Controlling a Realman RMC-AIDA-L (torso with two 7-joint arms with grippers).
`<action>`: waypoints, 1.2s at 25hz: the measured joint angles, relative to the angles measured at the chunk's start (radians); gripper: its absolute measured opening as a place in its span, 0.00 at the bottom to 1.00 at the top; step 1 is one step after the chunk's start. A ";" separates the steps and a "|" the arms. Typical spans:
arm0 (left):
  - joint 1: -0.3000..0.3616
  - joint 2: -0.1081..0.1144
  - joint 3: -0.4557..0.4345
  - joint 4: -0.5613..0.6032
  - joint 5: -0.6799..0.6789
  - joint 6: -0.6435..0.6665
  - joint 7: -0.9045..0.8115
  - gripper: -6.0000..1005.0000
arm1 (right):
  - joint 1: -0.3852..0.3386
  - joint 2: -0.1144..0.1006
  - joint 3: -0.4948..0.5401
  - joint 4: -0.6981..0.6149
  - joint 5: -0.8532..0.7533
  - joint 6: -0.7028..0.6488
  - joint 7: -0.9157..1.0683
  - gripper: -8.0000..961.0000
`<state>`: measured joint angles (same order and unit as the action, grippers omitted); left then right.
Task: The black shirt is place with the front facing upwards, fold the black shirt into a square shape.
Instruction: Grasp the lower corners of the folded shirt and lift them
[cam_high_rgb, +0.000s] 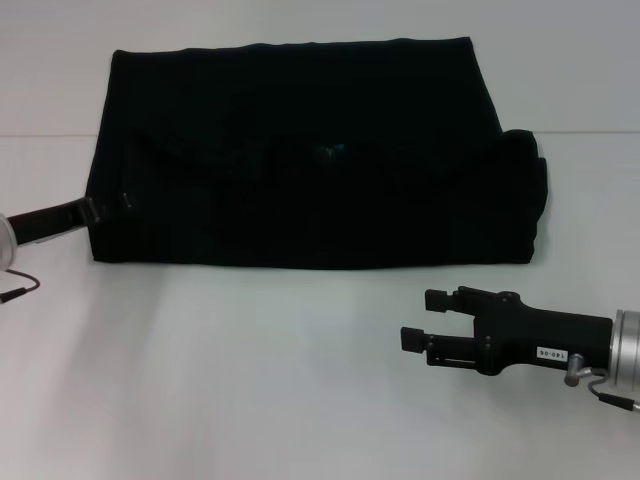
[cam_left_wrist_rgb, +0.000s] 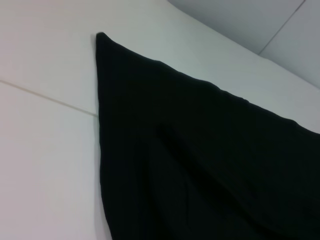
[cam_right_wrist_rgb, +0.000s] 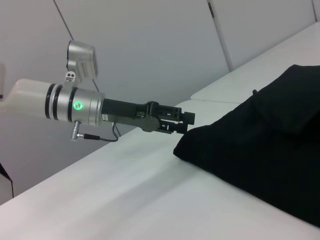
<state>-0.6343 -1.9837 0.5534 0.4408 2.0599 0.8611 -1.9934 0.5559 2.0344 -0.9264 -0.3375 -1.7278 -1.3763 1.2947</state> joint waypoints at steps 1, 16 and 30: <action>-0.001 -0.003 0.001 0.000 0.000 -0.004 0.005 0.71 | 0.000 0.000 0.000 0.000 0.000 0.000 0.000 0.89; -0.004 -0.020 0.031 -0.001 0.000 0.007 0.019 0.71 | -0.001 0.004 -0.001 -0.001 -0.001 0.004 -0.002 0.88; 0.003 -0.020 0.052 0.006 0.008 0.001 0.022 0.52 | -0.001 0.007 0.000 -0.001 0.002 0.001 -0.002 0.87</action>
<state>-0.6313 -2.0039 0.6053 0.4472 2.0676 0.8625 -1.9714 0.5553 2.0411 -0.9264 -0.3387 -1.7254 -1.3749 1.2931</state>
